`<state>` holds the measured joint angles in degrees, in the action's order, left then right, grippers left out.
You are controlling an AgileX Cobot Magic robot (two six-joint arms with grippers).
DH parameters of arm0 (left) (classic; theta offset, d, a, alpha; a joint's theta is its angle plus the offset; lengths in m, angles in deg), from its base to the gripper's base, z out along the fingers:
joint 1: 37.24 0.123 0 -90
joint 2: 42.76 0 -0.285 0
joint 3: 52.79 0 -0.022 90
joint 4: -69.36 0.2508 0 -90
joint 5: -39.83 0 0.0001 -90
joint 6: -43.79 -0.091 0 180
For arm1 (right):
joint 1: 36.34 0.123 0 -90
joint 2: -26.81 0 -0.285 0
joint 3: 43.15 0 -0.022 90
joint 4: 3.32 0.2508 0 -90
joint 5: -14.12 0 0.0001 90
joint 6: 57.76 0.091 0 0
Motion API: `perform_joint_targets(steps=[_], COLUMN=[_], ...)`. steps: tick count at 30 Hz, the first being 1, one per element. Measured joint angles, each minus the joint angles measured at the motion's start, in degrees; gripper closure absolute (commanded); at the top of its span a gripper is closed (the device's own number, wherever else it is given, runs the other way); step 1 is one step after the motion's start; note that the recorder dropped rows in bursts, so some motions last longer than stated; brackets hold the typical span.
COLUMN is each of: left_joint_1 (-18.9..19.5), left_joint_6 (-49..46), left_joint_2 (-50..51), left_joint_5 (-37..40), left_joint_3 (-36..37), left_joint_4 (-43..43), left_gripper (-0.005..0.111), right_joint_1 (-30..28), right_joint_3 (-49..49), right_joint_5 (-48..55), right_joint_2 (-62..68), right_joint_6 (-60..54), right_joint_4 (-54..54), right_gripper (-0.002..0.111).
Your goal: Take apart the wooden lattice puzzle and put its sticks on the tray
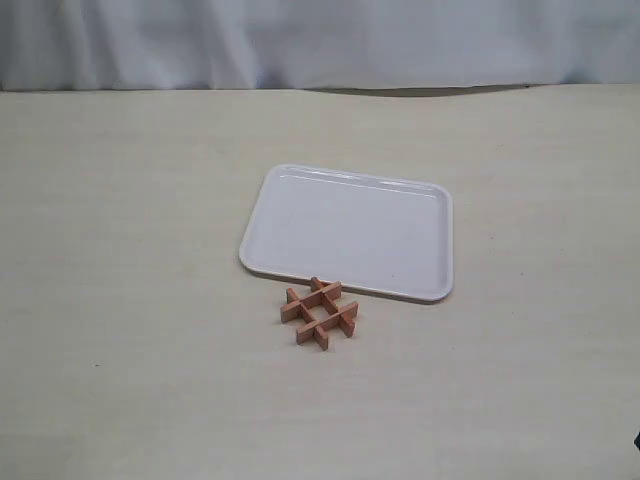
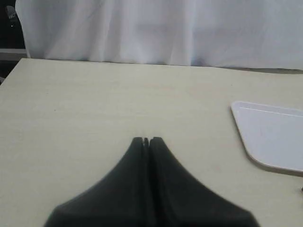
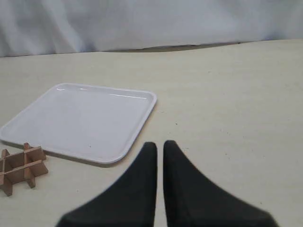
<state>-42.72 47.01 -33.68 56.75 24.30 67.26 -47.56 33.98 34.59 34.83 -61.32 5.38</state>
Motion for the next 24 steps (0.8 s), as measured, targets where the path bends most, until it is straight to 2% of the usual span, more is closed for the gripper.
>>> perform_joint_targets(steps=[6, 9, 11, 14, 19, 21, 24], left_joint_1=[0.0, 0.0, 0.0, 0.0, 0.0, 0.0, 0.0], left_joint_6=[0.0, 0.0, 0.0, 0.0, 0.0, 5.0, 26.5], left_joint_2=[0.0, 0.0, 0.0, 0.0, 0.0, 0.0, 0.0], left_joint_5=[-0.3, -4.0, -11.6, -28.7, -46.0, -52.2, -53.5], left_joint_3=[0.0, 0.0, 0.0, 0.0, 0.0, 0.0, 0.0], left_joint_4=[0.0, 0.0, 0.0, 0.0, 0.0, 0.0, 0.0], left_gripper=[0.107, 0.107, 0.107, 0.107, 0.107, 0.107, 0.107], right_joint_1=[0.0, 0.0, 0.0, 0.0, 0.0, 0.0, 0.0], right_joint_3=[0.0, 0.0, 0.0, 0.0, 0.0, 0.0, 0.0], right_joint_5=[0.0, 0.0, 0.0, 0.0, 0.0, 0.0, 0.0], right_joint_2=[0.0, 0.0, 0.0, 0.0, 0.0, 0.0, 0.0], right_joint_6=[0.0, 0.0, 0.0, 0.0, 0.0, 0.0, 0.0], right_joint_4=[0.0, 0.0, 0.0, 0.0, 0.0, 0.0, 0.0], right_gripper=[0.104, 0.104, 0.104, 0.104, 0.104, 0.104, 0.104])
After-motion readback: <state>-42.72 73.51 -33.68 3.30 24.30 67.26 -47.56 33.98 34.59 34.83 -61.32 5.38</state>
